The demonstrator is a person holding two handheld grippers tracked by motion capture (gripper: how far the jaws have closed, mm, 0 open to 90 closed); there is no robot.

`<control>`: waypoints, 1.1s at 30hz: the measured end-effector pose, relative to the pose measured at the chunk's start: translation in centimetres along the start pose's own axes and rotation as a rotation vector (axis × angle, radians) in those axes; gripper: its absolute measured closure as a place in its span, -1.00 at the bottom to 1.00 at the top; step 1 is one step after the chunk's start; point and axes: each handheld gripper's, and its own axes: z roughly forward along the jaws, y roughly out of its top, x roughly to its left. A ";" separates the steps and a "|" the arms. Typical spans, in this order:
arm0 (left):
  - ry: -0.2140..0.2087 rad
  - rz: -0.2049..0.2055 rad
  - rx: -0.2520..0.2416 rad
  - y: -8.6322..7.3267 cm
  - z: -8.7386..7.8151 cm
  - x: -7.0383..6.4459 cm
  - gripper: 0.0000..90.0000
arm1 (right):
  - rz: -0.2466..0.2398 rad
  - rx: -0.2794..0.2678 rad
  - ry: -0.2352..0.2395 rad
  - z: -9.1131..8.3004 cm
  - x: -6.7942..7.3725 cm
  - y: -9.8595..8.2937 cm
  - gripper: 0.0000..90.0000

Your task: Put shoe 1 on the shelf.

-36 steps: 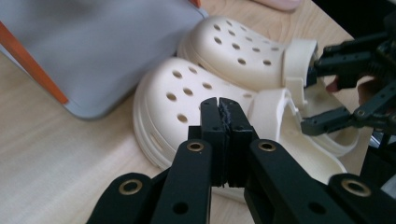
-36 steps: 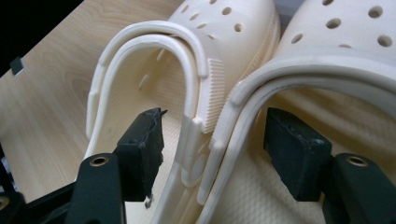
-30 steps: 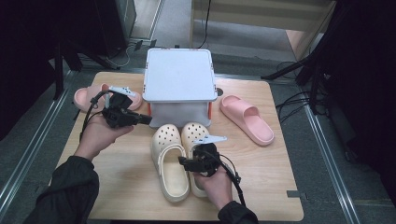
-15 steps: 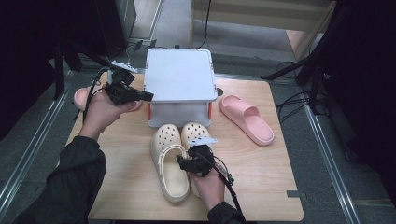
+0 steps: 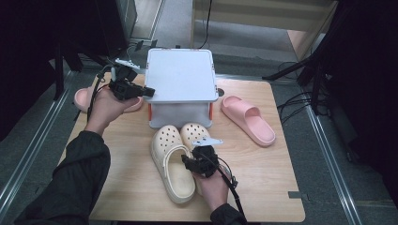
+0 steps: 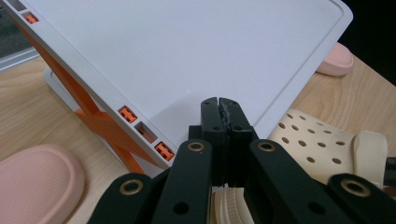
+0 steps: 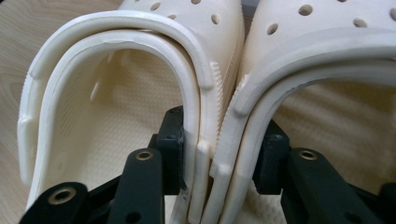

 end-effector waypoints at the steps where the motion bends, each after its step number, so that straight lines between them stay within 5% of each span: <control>1: 0.003 0.003 0.003 0.0 0.0 0.0 0.99 | -0.002 0.002 -0.002 0.0 0.0 0.0 0.41; 5: 0.046 0.017 0.022 0.4 0.0 -0.4 0.99 | 0.004 0.011 -0.002 -0.2 -0.2 0.1 0.44; 20: 0.040 0.009 0.037 0.4 -0.2 -0.2 0.99 | -0.009 0.007 0.011 -1.3 -1.3 0.8 0.48; 28: 0.030 -0.004 0.042 0.3 -0.4 -0.2 0.99 | -0.033 -0.024 0.026 -2.3 -1.0 2.9 0.49; 33: 0.025 -0.004 0.040 0.2 -0.4 -0.1 1.00 | -0.043 -0.042 -0.004 -1.6 -1.5 5.2 0.49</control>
